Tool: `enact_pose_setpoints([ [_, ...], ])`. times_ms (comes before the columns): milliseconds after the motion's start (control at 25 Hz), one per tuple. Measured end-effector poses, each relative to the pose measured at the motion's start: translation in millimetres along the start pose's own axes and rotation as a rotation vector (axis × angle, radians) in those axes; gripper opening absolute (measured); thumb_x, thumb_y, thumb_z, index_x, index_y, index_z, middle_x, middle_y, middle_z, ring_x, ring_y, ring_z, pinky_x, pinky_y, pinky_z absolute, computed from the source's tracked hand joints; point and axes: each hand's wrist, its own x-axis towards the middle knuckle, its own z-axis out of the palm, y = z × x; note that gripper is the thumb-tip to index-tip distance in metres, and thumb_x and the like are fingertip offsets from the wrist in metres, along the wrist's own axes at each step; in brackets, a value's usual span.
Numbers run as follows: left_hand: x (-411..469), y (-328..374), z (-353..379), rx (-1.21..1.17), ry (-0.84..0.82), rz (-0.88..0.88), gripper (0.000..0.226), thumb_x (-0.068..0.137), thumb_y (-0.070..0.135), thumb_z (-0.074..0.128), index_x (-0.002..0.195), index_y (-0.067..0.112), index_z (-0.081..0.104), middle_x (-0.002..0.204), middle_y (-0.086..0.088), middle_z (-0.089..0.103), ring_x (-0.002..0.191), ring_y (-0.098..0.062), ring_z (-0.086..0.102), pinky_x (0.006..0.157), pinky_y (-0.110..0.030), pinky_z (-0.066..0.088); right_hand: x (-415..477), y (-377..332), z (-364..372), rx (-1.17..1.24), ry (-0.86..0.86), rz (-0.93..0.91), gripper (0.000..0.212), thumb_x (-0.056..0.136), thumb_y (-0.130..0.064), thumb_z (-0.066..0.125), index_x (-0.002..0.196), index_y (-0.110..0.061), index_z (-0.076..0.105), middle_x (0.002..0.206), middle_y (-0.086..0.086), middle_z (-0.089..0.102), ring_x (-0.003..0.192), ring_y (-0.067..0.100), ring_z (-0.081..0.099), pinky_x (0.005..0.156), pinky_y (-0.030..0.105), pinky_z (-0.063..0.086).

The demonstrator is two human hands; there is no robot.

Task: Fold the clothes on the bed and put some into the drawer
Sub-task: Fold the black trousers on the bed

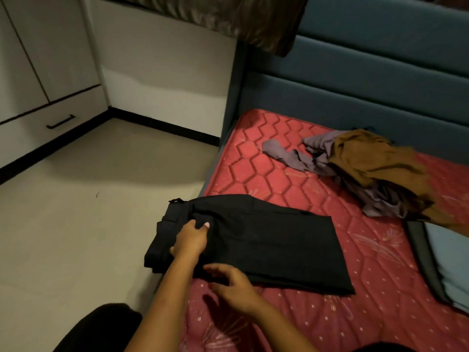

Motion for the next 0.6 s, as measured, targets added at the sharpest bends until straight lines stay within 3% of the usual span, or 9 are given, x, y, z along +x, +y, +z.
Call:
enact_pose_setpoints([
  [120,-33,50,15,-0.287,0.032,0.231,0.029,0.098,0.030,0.050,0.117,0.011,0.060,0.121,-0.011,0.063,0.113,-0.032,0.056,0.098,-0.043,0.044,0,-9,-12,-0.055,0.115,-0.187,0.053,0.091,-0.013,0.057,0.142,-0.009,0.042,0.138,-0.004,0.042,0.131,0.009,0.041,0.108,0.017,0.032],
  [200,-70,94,29,-0.475,-0.058,0.349,0.023,0.099,0.025,0.050,0.112,0.010,0.060,0.118,-0.010,0.064,0.112,-0.029,0.058,0.098,-0.042,0.046,-3,-10,-28,-0.036,0.192,-0.265,0.062,0.091,-0.033,0.054,0.143,-0.006,0.038,0.146,0.002,0.040,0.137,0.013,0.036,0.113,0.025,0.030],
  [320,-124,153,45,-0.684,-0.295,0.393,0.019,0.101,0.026,0.048,0.111,0.015,0.060,0.117,-0.007,0.063,0.112,-0.025,0.059,0.099,-0.044,0.048,-1,6,-71,-0.098,0.277,-0.114,0.084,0.090,-0.055,0.050,0.150,-0.004,0.022,0.156,0.014,0.022,0.145,0.024,0.020,0.118,0.036,0.023],
  [360,-141,169,53,-0.738,-0.378,0.399,0.014,0.101,0.025,0.047,0.103,0.020,0.060,0.114,-0.006,0.064,0.108,-0.025,0.061,0.097,-0.043,0.049,-4,18,-92,-0.111,0.317,-0.065,0.086,0.090,-0.055,0.049,0.152,-0.008,0.012,0.160,0.013,0.010,0.148,0.025,0.010,0.120,0.037,0.017],
  [440,-165,195,69,-0.847,-0.538,0.414,0.013,0.102,0.023,0.046,0.096,0.024,0.058,0.107,-0.004,0.067,0.095,-0.019,0.065,0.086,-0.038,0.052,-17,43,-140,-0.106,0.424,-0.012,0.079,0.097,-0.035,0.051,0.152,-0.017,-0.003,0.161,0.006,-0.006,0.149,0.022,-0.003,0.120,0.032,0.003],
  [520,-178,213,86,-0.864,-0.642,0.445,0.014,0.102,0.022,0.045,0.098,0.024,0.058,0.097,0.003,0.068,0.080,-0.011,0.066,0.071,-0.029,0.054,-36,71,-190,-0.103,0.561,-0.005,0.074,0.099,-0.017,0.051,0.151,-0.017,-0.001,0.161,0.006,0.000,0.149,0.023,0.002,0.118,0.027,0.005],
  [600,-177,223,112,-0.842,-0.697,0.491,0.013,0.101,0.020,0.047,0.101,0.023,0.060,0.094,0.003,0.069,0.080,-0.010,0.067,0.069,-0.027,0.054,-60,103,-240,-0.189,0.652,0.128,0.064,0.101,-0.022,0.046,0.153,-0.013,0.010,0.160,0.009,0.012,0.147,0.026,0.013,0.119,0.032,0.013],
])
